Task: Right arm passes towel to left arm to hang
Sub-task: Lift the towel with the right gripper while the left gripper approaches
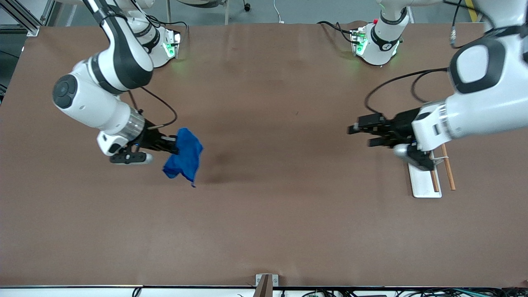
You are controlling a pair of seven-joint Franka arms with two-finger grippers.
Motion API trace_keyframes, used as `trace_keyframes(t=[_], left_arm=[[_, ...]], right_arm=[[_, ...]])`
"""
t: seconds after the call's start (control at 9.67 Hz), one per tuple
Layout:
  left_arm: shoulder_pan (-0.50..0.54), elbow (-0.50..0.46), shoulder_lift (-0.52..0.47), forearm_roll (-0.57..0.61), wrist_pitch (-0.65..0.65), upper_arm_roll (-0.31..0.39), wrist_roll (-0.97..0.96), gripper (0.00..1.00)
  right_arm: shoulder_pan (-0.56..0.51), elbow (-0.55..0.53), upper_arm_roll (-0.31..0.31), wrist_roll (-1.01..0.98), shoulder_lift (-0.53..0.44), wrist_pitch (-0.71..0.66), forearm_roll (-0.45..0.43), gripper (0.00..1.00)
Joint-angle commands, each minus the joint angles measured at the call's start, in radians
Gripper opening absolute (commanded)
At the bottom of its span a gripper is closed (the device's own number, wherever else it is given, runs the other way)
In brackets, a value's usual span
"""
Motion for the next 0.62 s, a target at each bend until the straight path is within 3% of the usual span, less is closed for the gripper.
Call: trace_keyframes(t=[0.0, 0.21, 0.31, 0.52], left_arm=[[-0.005, -0.021, 0.089, -0.166, 0.011, -0.014, 0.070, 1.00], [-0.008, -0.047, 0.147, -0.325, 0.011, -0.049, 0.071, 1.00], [-0.010, -0.058, 0.178, -0.411, 0.011, -0.061, 0.071, 1.00], [-0.008, -0.060, 0.225, -0.461, 0.009, -0.074, 0.076, 1.00]], right_arm=[[0.035, 0.017, 0.079, 0.012, 0.052, 0.164, 0.192, 0.00], [0.067, 0.067, 0.179, 0.010, 0.115, 0.310, 0.416, 0.00], [0.067, 0.094, 0.222, 0.012, 0.126, 0.335, 0.487, 0.00], [0.067, 0.141, 0.289, 0.012, 0.128, 0.335, 0.671, 0.00]])
